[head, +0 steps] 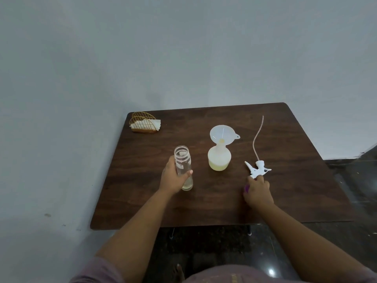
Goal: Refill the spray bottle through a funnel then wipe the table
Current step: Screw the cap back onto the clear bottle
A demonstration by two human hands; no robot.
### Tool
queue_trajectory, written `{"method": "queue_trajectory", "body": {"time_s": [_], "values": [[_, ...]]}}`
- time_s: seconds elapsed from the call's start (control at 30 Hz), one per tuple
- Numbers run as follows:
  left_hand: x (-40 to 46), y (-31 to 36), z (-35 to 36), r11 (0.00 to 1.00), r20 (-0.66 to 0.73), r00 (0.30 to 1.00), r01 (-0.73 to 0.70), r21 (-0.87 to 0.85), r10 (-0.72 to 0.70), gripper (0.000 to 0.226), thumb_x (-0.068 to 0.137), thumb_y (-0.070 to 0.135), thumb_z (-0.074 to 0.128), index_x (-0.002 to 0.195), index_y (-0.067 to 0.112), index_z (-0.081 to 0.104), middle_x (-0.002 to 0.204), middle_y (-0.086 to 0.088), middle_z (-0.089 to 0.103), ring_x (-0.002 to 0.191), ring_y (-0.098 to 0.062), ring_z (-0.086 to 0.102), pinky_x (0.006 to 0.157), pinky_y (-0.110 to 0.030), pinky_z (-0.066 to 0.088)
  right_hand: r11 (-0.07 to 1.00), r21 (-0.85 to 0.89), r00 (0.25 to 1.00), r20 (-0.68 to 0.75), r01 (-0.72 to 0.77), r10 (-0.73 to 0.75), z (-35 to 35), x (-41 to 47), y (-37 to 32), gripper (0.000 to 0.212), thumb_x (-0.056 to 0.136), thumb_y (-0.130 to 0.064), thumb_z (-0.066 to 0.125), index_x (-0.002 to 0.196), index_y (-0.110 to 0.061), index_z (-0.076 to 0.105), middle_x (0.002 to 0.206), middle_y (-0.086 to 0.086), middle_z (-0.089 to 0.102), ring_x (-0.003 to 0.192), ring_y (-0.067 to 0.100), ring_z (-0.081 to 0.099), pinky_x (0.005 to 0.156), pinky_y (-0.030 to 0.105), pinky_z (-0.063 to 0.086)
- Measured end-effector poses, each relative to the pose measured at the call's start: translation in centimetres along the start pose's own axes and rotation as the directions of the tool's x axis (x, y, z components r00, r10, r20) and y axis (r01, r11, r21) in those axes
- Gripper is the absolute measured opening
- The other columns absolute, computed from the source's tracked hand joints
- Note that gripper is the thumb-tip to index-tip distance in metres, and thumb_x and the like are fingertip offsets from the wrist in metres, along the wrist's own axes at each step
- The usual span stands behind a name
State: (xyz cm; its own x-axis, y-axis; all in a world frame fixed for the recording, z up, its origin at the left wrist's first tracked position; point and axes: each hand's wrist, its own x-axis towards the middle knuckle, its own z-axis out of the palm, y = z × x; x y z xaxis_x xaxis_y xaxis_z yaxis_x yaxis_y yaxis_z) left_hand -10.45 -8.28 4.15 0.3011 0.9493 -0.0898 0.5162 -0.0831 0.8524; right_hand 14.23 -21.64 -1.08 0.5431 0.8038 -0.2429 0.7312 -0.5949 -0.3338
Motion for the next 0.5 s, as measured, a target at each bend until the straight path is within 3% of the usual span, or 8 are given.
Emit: {"method": "queue_trajectory", "body": {"time_s": [0.07,0.1,0.13,0.2,0.27,0.33,0.4,0.5], "values": [[0.3,-0.4,-0.5,1.000,0.017,1.000,-0.004,-0.020,0.005,0.053,0.077,0.020,0.081,0.119,0.025,0.050,0.118,0.009,0.061,0.111,-0.011,0.057,0.088,-0.025,0.043,0.992,0.113,0.990,0.134,-0.055,0.040,-0.7,-0.3,-2.5,0.039,0.084,-0.030,0.065,0.119,-0.018,0.052,0.122,0.013,0.045,0.108,0.034,0.049,0.082,0.037,0.047],[0.5,-0.6,-0.8,1.000,0.032,0.999,-0.013,-0.026,0.014,0.054,0.075,0.021,0.083,0.116,0.029,0.049,0.115,0.012,0.061,0.110,-0.011,0.058,0.087,-0.025,0.044,0.955,0.266,0.965,0.256,-0.128,0.058,-1.4,-0.4,-4.1,0.040,0.082,-0.033,0.069,0.118,-0.021,0.054,0.120,0.011,0.048,0.106,0.031,0.053,0.076,0.035,0.051],[0.6,-0.8,-1.1,0.999,0.052,0.998,-0.024,-0.030,0.026,0.056,0.073,0.023,0.084,0.114,0.032,0.048,0.113,0.015,0.060,0.109,-0.010,0.059,0.087,-0.025,0.045,0.851,0.470,0.918,0.396,-0.236,0.036,-2.1,-0.7,-5.9,0.037,0.083,-0.033,0.071,0.116,-0.024,0.057,0.120,0.008,0.050,0.104,0.028,0.056,0.069,0.032,0.054],[0.8,-1.0,-1.7,0.998,0.099,0.994,-0.033,-0.047,0.038,0.063,0.066,0.030,0.089,0.114,0.034,0.048,0.111,0.019,0.061,0.107,-0.007,0.060,0.086,-0.027,0.049,0.459,0.769,0.804,0.569,-0.445,-0.175,-3.5,-1.5,-9.4,0.026,0.088,-0.023,0.067,0.114,-0.020,0.063,0.117,0.007,0.055,0.098,0.022,0.060,0.067,0.029,0.054],[1.0,-0.9,-2.0,0.995,0.146,0.987,-0.062,-0.076,0.072,0.078,0.057,0.044,0.090,0.122,0.032,0.049,0.116,0.016,0.063,0.108,-0.004,0.061,0.090,-0.032,0.053,0.110,0.886,0.808,0.458,-0.451,-0.372,-5.0,-2.3,-12.3,0.024,0.090,-0.010,0.061,0.114,-0.013,0.062,0.106,0.006,0.061,0.091,0.018,0.064,0.072,0.030,0.056],[1.1,-0.8,-2.2,0.990,0.169,0.979,-0.101,-0.100,0.117,0.090,0.053,0.057,0.086,0.130,0.033,0.046,0.121,0.015,0.062,0.111,-0.003,0.060,0.093,-0.037,0.054,-0.065,0.937,0.861,0.287,-0.343,-0.420,-6.2,-2.7,-14.8,0.028,0.082,-0.006,0.066,0.108,-0.012,0.059,0.102,0.010,0.061,0.093,0.022,0.064,0.080,0.035,0.058],[1.2,-0.5,-2.5,0.983,0.184,0.970,-0.140,-0.120,0.160,0.080,0.062,0.057,0.083,0.130,0.035,0.047,0.120,0.016,0.062,0.111,-0.002,0.060,0.093,-0.040,0.055,0.009,0.989,0.919,0.144,-0.151,-0.366,-7.1,-2.9,-16.6,0.036,0.071,-0.010,0.076,0.101,-0.014,0.056,0.106,0.011,0.058,0.098,0.024,0.062,0.086,0.038,0.057],[1.3,-0.5,-3.2,0.976,0.225,0.953,-0.174,-0.133,0.201,0.053,0.075,0.041,0.079,0.121,0.037,0.053,0.113,0.016,0.065,0.106,-0.003,0.062,0.090,-0.042,0.055,0.380,0.905,0.958,-0.088,0.191,-0.271,-7.3,-3.0,-18.5,0.038,0.071,-0.014,0.083,0.092,-0.021,0.051,0.105,0.000,0.061,0.095,0.017,0.063,0.075,0.023,0.054]]}}
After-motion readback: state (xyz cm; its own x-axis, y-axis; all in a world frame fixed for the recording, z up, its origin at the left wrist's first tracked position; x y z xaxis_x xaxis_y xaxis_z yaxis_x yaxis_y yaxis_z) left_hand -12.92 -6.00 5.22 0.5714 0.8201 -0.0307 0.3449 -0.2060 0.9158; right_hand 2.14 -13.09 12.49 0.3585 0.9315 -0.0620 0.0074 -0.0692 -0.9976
